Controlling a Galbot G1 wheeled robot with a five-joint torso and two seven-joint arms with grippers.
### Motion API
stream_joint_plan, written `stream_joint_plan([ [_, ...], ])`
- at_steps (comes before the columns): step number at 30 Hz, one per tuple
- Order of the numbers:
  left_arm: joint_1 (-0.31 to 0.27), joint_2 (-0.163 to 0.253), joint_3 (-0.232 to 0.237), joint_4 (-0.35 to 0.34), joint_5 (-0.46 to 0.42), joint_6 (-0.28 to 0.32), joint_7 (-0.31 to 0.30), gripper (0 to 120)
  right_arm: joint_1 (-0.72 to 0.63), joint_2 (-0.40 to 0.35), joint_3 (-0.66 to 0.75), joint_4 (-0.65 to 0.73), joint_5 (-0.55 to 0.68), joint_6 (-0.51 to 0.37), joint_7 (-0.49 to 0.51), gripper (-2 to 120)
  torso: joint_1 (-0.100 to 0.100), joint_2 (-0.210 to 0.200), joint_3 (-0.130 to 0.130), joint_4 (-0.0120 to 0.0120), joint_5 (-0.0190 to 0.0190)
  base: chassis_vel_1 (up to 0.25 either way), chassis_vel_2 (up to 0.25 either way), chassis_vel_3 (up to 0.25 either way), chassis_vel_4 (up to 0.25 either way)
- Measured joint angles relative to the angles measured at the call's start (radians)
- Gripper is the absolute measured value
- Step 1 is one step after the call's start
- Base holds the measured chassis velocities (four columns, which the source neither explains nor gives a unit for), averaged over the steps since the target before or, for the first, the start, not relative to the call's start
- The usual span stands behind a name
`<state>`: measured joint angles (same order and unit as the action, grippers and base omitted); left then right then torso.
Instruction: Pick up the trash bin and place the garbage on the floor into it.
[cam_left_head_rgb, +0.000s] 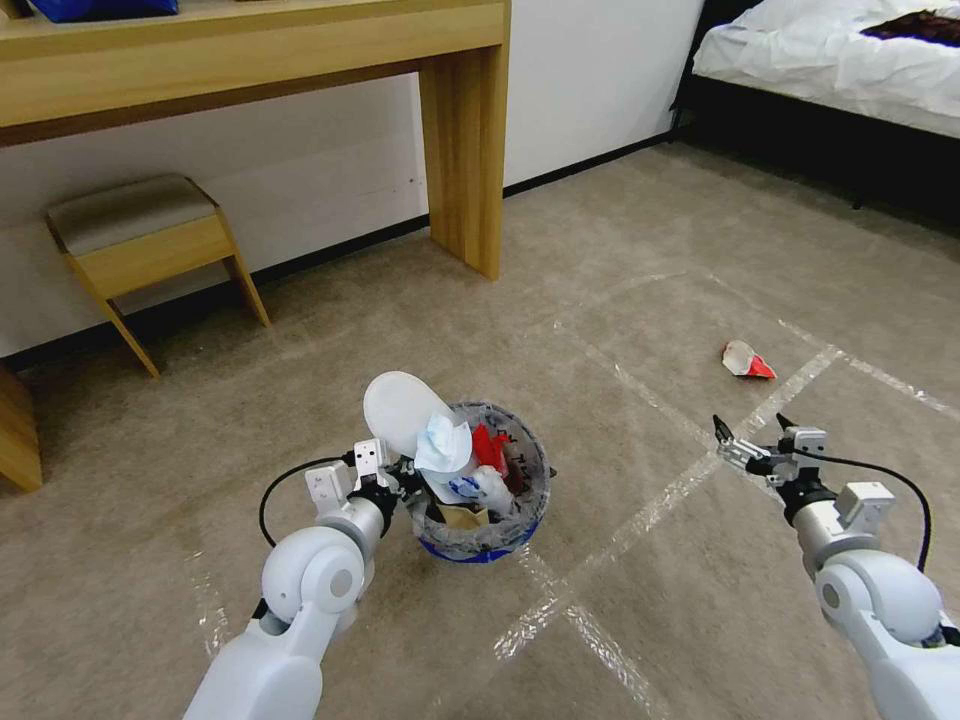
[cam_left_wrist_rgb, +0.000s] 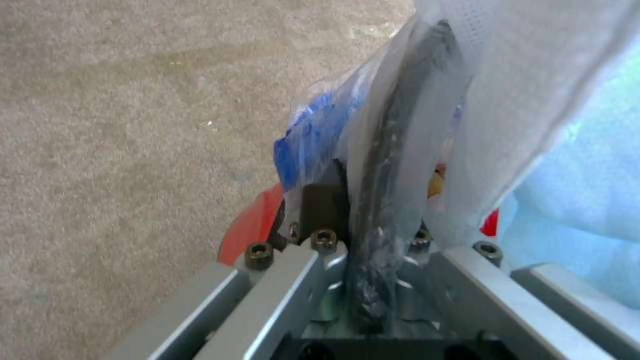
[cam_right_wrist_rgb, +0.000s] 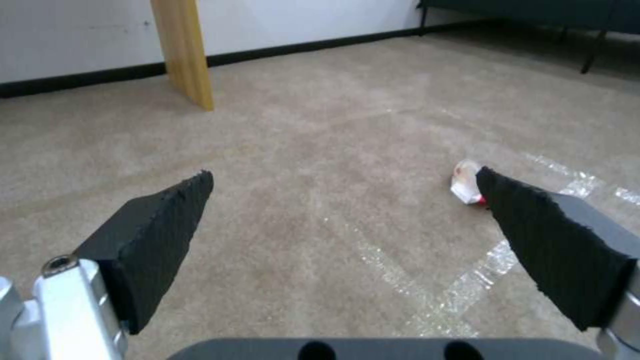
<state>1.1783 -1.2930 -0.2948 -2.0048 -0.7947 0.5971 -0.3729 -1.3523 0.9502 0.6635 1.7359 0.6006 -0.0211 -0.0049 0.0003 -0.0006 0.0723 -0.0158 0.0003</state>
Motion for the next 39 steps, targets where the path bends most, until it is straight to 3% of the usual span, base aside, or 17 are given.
stream_joint_plan([
  [25,-0.032,0.006,0.007,0.015,-0.008,-0.009,0.019,1,-0.055,0.028,0.154,-0.032,-0.084,0.027,0.003,100,0.0,0.0,0.0,-0.0001,0.0001,0.0,0.0,0.0,0.0],
  [29,-0.02,-0.007,0.021,0.023,0.025,-0.004,0.034,1,-0.082,0.031,0.192,-0.028,-0.084,0.03,-0.009,100,0.0,0.0,0.0,-0.0002,0.0,0.0,0.0,0.0,0.0],
  [39,-0.016,-0.006,0.025,0.028,0.032,-0.016,0.037,1,-0.082,0.05,0.183,-0.021,-0.085,0.036,-0.019,100,0.0,0.0,0.0,0.0,0.0002,0.0,0.0,0.0,0.0],
])
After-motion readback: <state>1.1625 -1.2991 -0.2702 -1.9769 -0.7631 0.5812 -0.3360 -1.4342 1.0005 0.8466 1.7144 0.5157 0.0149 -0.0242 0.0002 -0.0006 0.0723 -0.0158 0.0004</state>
